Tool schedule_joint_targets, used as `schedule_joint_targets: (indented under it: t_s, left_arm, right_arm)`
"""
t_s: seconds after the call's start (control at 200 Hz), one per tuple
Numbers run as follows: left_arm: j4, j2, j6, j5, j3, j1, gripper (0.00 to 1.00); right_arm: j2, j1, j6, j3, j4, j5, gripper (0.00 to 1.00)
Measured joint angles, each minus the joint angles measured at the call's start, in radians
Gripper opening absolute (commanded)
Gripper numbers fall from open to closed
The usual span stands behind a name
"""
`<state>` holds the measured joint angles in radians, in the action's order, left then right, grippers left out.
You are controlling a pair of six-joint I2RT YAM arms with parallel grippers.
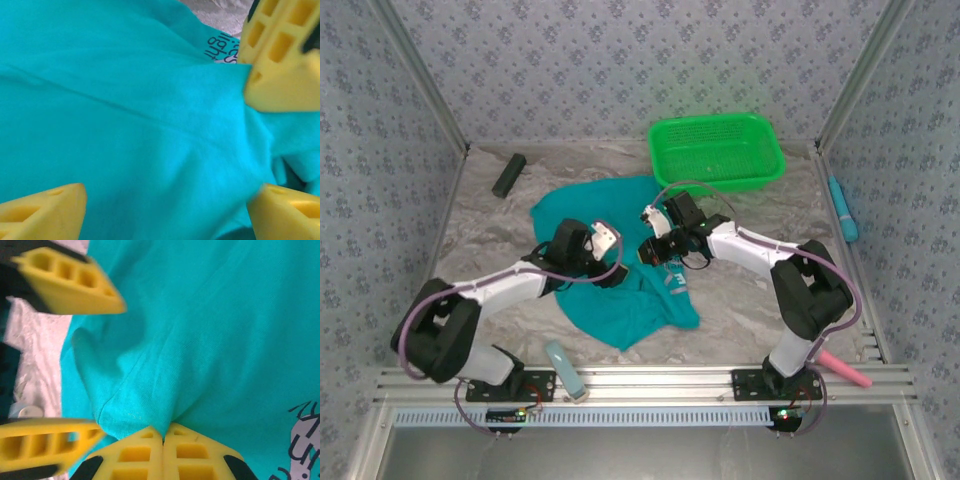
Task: Fold the inside-out t-shirt
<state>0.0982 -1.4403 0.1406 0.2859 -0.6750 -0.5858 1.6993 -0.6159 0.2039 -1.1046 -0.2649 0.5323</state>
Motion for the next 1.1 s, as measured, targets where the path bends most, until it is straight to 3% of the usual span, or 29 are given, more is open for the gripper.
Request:
schedule_joint_targets:
  t_s: [0.035,0.145,0.28,0.495,0.735,0.845,0.945,1.019,1.099]
  left_arm:
    - [0.017,-0.022,0.018,0.001,-0.005,-0.005,0.59]
    - [0.071,-0.07,0.042,0.016,-0.013,-0.011,0.32]
    - [0.039,-0.115,0.067,0.119,-0.077,-0.011,0.07]
    - [-0.097,-0.121,0.067,0.281,-0.208,-0.011,0.08]
    - [-0.231,-0.121,-0.037,0.331,-0.25,-0.011,0.12]
    - [-0.261,-0.121,-0.077,0.348,-0.25,-0.011,0.13]
    - [-0.284,-0.121,-0.097,0.375,-0.252,-0.011,0.13]
    - [-0.304,-0.117,-0.106,0.391,-0.252,-0.011,0.14]
    - [-0.332,-0.112,-0.108,0.407,-0.252,-0.011,0.15]
  right_arm:
    - [0.0,0.002,-0.004,0.0,0.0,0.015,0.05]
    - [0.0,0.009,-0.011,0.0,0.0,0.044,0.06]
    - [-0.002,0.025,-0.019,0.002,0.0,0.014,0.31]
    - [-0.158,-0.026,-0.064,0.103,0.031,-0.256,0.45]
    - [-0.47,-0.231,-0.209,0.342,0.206,-0.537,0.51]
    - [-0.481,-0.321,-0.281,0.407,0.262,-0.639,0.51]
    - [-0.426,-0.339,-0.304,0.413,0.299,-0.739,0.51]
    - [-0.393,-0.317,-0.31,0.422,0.317,-0.777,0.46]
    - [-0.383,-0.275,-0.315,0.426,0.317,-0.788,0.24]
